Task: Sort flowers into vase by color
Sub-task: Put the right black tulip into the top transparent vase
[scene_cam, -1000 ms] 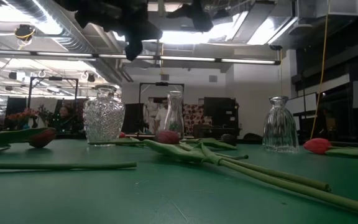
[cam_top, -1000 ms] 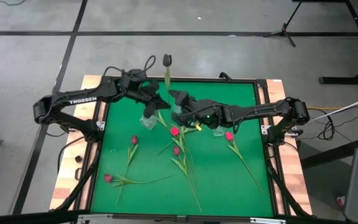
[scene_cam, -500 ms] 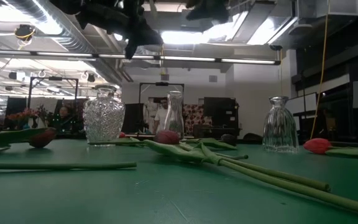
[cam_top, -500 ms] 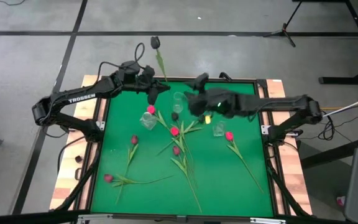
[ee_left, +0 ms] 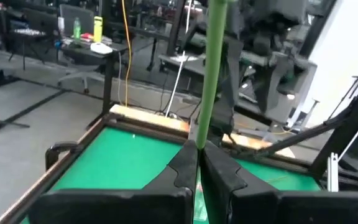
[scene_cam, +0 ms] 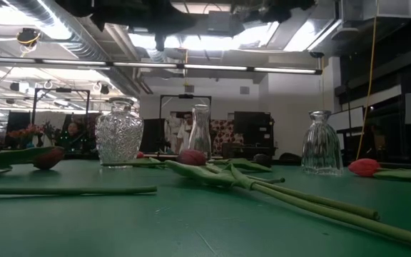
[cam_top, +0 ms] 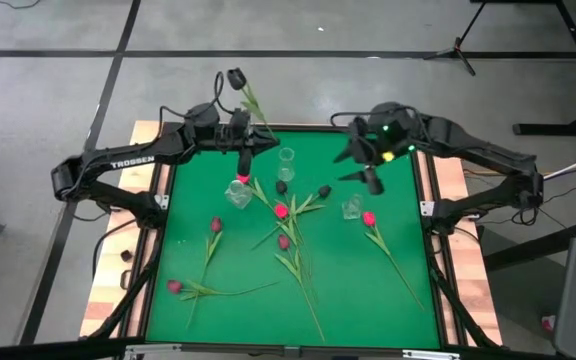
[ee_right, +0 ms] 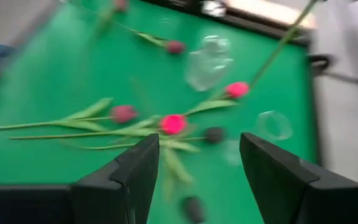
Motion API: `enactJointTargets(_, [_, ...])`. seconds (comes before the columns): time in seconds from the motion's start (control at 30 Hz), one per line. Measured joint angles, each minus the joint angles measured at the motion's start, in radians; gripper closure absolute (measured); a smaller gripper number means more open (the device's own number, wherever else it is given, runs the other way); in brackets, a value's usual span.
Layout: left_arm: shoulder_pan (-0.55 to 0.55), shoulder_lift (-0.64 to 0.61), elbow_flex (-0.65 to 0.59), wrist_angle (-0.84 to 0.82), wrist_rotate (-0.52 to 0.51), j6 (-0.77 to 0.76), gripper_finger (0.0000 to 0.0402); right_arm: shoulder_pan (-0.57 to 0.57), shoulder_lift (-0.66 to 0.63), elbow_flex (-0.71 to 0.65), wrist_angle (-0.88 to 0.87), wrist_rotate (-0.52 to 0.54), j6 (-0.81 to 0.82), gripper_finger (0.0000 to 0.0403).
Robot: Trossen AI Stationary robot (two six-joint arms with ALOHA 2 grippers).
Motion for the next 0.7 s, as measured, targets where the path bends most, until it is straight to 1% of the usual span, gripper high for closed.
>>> enactJointTargets(0.07, [0.015, -0.029, -0.021, 0.016, 0.005, 0.000, 0.0392, -0.032, -0.028, 0.000, -0.051, -0.095, 0.000, 0.0178])
enactJointTargets(0.17, [0.048, -0.104, -0.054, 0.021, 0.006, -0.018, 0.0392, -0.075, -0.069, 0.000, -0.094, -0.176, -0.001, 0.0178])
enactJointTargets(0.23, [0.070, -0.164, -0.074, 0.013, 0.017, -0.028, 0.0392, -0.101, -0.102, -0.010, -0.114, -0.251, -0.010, 0.0178])
enactJointTargets(0.3, [0.085, -0.230, -0.093, 0.003, 0.037, -0.043, 0.0392, -0.122, -0.153, -0.057, -0.099, -0.331, -0.031, 0.0178])
enactJointTargets(0.33, [0.090, -0.264, -0.104, 0.000, 0.039, -0.050, 0.0392, -0.134, -0.185, -0.092, -0.076, -0.353, -0.036, 0.0178])
enactJointTargets(0.53, [0.103, -0.427, -0.178, -0.034, 0.016, -0.072, 0.0392, -0.176, -0.378, -0.364, 0.218, -0.358, 0.011, 0.0178])
enactJointTargets(0.7, [0.102, -0.487, -0.234, -0.034, -0.034, -0.101, 0.0392, -0.192, -0.531, -0.588, 0.549, -0.316, 0.178, 0.0178])
